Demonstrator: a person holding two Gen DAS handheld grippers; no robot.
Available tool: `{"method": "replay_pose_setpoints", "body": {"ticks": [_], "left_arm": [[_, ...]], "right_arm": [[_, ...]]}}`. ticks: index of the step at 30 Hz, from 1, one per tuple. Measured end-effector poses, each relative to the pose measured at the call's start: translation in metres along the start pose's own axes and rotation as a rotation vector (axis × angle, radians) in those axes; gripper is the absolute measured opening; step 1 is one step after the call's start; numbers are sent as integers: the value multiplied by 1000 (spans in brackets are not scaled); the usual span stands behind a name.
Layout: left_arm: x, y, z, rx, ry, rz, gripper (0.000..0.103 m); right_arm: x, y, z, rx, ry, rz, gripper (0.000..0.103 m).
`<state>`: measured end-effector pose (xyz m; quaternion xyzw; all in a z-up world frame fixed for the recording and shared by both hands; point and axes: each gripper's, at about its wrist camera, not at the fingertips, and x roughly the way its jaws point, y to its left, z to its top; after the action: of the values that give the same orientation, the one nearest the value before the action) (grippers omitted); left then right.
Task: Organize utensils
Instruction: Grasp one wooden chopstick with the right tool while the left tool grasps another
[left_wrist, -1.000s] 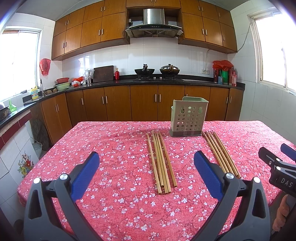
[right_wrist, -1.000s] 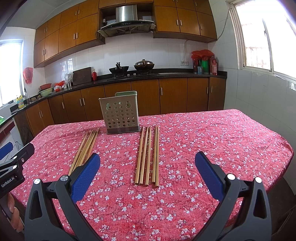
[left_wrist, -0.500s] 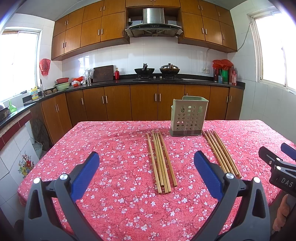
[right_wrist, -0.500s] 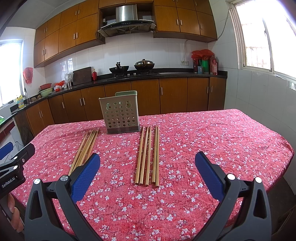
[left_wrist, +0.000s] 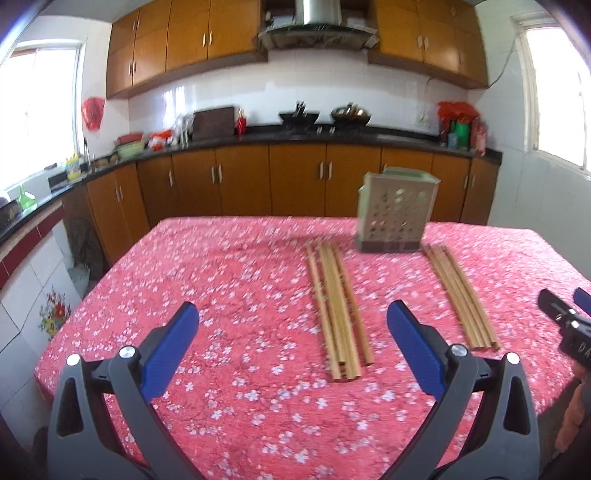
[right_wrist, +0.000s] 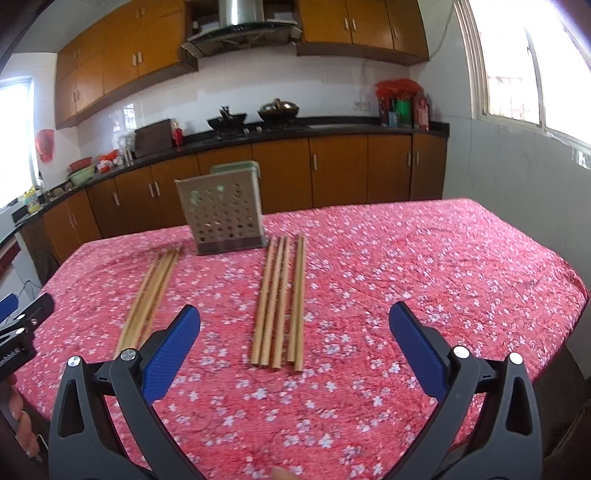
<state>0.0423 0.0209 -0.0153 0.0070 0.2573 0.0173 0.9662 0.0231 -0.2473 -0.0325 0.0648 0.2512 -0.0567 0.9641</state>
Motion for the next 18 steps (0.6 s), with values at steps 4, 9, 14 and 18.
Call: {"method": "replay_pose_setpoints", "body": {"ticks": [4, 9, 14, 18], "left_arm": [[34, 10, 12, 7, 85, 25, 96], [76, 16, 21, 10, 185, 7, 72], [105, 16, 18, -5, 270, -33, 56], [125, 9, 14, -15, 325, -78, 46]], "right_arm": [[44, -14, 11, 11, 113, -30, 80], [104, -21, 17, 35, 283, 14, 40], [136, -21, 10, 76, 400, 71, 27], [144, -19, 4, 56, 420, 68, 18]]}}
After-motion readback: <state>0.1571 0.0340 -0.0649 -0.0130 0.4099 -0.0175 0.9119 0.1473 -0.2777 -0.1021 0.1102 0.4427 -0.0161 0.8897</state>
